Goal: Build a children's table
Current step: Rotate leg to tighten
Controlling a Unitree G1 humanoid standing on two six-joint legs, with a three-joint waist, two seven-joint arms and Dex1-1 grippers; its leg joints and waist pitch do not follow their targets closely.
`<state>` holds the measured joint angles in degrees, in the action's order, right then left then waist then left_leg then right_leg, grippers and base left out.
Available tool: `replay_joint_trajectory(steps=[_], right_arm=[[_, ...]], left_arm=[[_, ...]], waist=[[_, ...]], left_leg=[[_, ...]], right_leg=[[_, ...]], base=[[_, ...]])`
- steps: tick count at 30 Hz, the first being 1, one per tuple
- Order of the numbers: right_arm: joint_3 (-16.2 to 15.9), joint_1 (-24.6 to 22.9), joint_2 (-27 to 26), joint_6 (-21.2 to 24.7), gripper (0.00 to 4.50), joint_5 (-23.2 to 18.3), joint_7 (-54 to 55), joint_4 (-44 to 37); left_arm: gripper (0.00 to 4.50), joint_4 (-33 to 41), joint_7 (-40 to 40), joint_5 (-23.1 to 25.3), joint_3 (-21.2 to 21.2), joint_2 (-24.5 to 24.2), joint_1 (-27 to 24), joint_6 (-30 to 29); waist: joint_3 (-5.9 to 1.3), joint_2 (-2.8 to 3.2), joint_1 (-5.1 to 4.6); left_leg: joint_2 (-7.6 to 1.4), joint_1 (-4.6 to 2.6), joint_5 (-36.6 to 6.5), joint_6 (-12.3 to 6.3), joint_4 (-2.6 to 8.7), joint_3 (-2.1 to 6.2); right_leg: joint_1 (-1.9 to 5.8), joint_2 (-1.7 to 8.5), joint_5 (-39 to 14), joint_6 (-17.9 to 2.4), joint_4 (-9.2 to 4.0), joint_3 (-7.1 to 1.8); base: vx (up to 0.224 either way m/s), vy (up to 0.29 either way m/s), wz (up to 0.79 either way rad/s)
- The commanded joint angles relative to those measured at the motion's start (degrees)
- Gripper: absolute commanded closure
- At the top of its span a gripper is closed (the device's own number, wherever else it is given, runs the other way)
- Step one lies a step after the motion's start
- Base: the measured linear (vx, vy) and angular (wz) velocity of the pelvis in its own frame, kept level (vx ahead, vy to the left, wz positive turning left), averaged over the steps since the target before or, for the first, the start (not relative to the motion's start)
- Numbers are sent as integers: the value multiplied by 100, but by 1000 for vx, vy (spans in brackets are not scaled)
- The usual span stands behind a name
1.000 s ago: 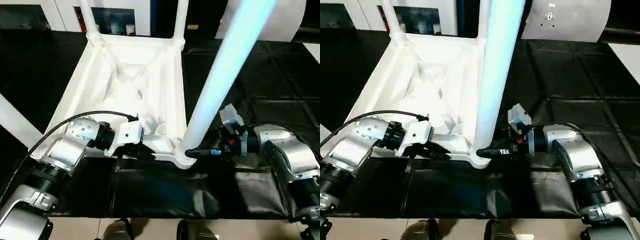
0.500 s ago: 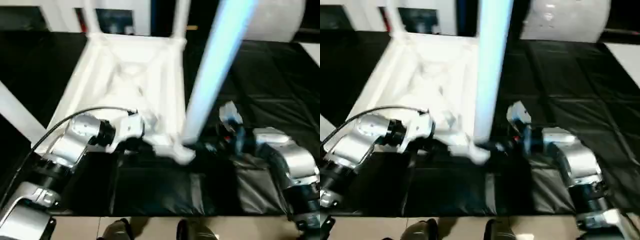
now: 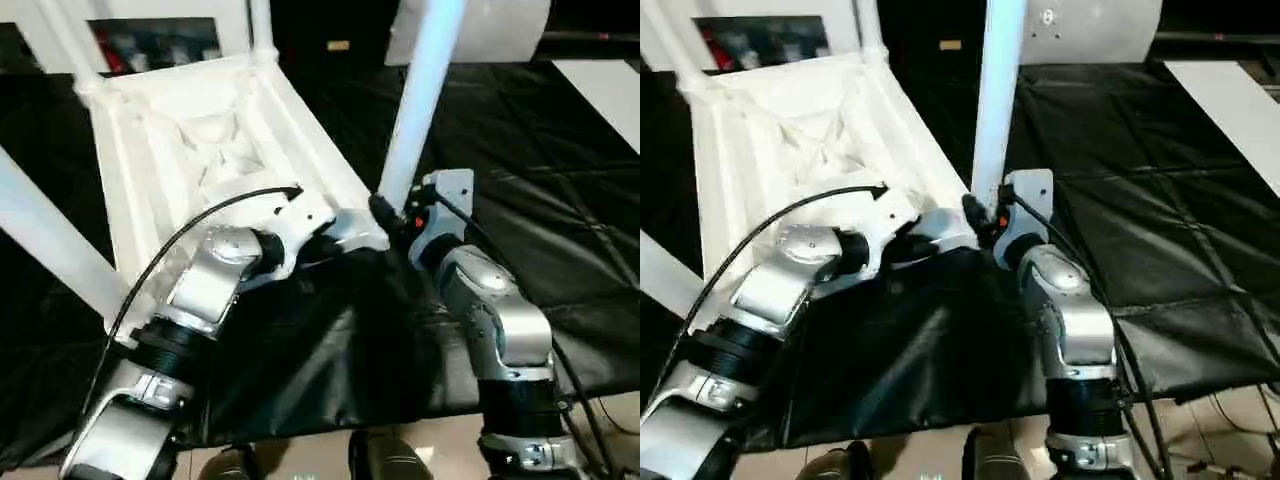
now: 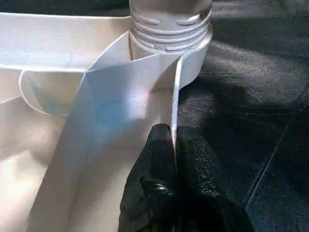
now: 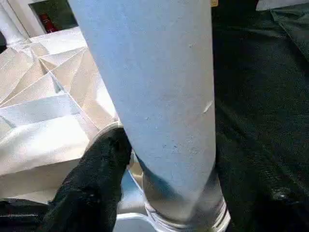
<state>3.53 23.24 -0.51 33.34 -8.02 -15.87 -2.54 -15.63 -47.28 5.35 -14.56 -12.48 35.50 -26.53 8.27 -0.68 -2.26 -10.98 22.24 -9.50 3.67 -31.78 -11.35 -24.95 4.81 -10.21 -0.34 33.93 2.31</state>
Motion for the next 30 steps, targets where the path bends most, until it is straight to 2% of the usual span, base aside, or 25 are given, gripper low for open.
replay_joint_trajectory(steps=[1, 2, 4, 5, 6, 8, 10, 11, 13, 14, 15, 19, 21, 25, 26, 27, 30], right_arm=[[-662, -171, 34, 248, 137, -370, -760, -64], [-662, -171, 34, 248, 127, -370, -760, -64], [-617, -287, 376, 140, 118, -457, -1077, -132], [-608, -320, 485, 108, 118, -498, -1202, -151], [-498, -451, 960, -72, 90, -614, -1741, -213], [-377, -528, 1326, -134, 84, -729, -2218, -256], [-319, -610, 1706, -265, 59, -859, -2835, -254], [-338, -651, 1912, -413, 49, -856, -3130, -213], [-396, -673, 2298, -700, 39, -744, -3537, -30], [-400, -661, 2424, -777, 30, -737, -3678, 42], [-394, -632, 2543, -824, 21, -811, -3849, 114], [-356, -575, 2757, -909, 21, -1171, -4519, 220], [-499, -532, 2973, -1210, 21, -1265, -5217, 352], [-679, -455, 3178, -1194, 21, -1439, -5878, 456], [-701, -442, 3200, -1177, 37, -1465, -5947, 472], [-766, -394, 3242, -1158, 48, -1479, -6102, 531], [-917, -191, 3256, -1145, 68, -1464, -6358, 827]], left_arm=[[450, 275, -73, -177, -248, 156, -65, 155], [450, 275, -73, -177, -248, 156, -65, 155], [450, 357, -312, -204, -264, -42, -150, 349], [450, 388, -386, -228, -260, -97, -177, 357], [450, 499, -836, -354, -274, -384, -302, 664], [450, 602, -1207, -467, -281, -618, -412, 831], [450, 710, -1510, -571, -277, -819, -532, 917], [450, 755, -1686, -633, -284, -909, -589, 1081], [450, 859, -2004, -765, -302, -1072, -693, 1107], [450, 879, -2130, -780, -335, -1156, -727, 1183], [450, 870, -2235, -784, -379, -1252, -753, 1314], [450, 857, -2537, -863, -443, -1454, -815, 1558], [450, 866, -2914, -978, -491, -1623, -829, 1645], [450, 801, -3213, -1017, -540, -1734, -771, 1785], [450, 794, -3236, -1026, -545, -1738, -765, 1801], [450, 762, -3283, -1037, -571, -1746, -738, 1839], [450, 672, -3323, -1048, -610, -1730, -657, 1893]], waist=[[-347, -3, 67], [-353, 0, 74], [-391, -11, 77], [-393, -4, 89], [-393, -4, 105], [-405, 9, 130], [-399, 15, 171], [-391, 32, 198], [-380, 26, 223], [-380, 26, 223], [-371, 22, 276], [-383, 31, 321], [-398, -19, 338], [-407, -4, 402], [-410, -4, 408], [-416, -29, 419], [-416, -23, 421]], left_leg=[[-153, -71, -825, -369, 320, 78], [-158, -73, -730, -418, 312, 75], [-151, -63, -388, -609, 278, 61], [-155, -62, -337, -643, 273, 63], [-151, -65, -273, -740, 258, 59], [-173, -78, -228, -877, 235, 42], [-183, -102, -311, -888, 235, 29], [-194, -106, -426, -867, 235, 34], [-215, -127, -541, -788, 243, 22], [-215, -127, -541, -788, 243, 22], [-220, -158, -640, -723, 238, 4], [-228, -149, -677, -691, 236, 21], [-225, -148, -606, -737, 224, 14], [-226, -155, -472, -833, 198, 0], [-231, -151, -450, -835, 197, 2], [-234, -146, -432, -841, 192, -2], [-225, -129, -502, -801, 184, 6]], right_leg=[[348, 231, -527, -1212, -373, -236], [356, 230, -345, -1251, -355, -238], [402, 224, 289, -1441, -284, -236], [408, 238, 405, -1489, -271, -238], [420, 234, 586, -1542, -254, -239], [425, 239, 766, -1657, -227, -248], [416, 229, 669, -1695, -241, -240], [417, 238, 474, -1706, -248, -239], [399, 238, 176, -1689, -267, -245], [399, 238, 176, -1689, -267, -245], [365, 229, -75, -1714, -281, -255], [373, 240, -212, -1675, -268, -252], [376, 238, -180, -1674, -252, -253], [363, 231, -66, -1705, -226, -254], [366, 234, -48, -1714, -219, -253], [365, 234, -63, -1722, -217, -249], [365, 238, -245, -1730, -216, -239]], base=[[0, 0, 0], [0, 0, 0], [0, 0, 0], [0, 0, 0], [0, 0, 0], [0, 0, 0], [0, 0, 0], [0, 0, 0], [0, 0, 0], [0, 0, 0], [0, 0, 0], [0, 0, 0], [0, 0, 0], [0, 0, 0], [0, 0, 0], [0, 0, 0], [0, 0, 0]])
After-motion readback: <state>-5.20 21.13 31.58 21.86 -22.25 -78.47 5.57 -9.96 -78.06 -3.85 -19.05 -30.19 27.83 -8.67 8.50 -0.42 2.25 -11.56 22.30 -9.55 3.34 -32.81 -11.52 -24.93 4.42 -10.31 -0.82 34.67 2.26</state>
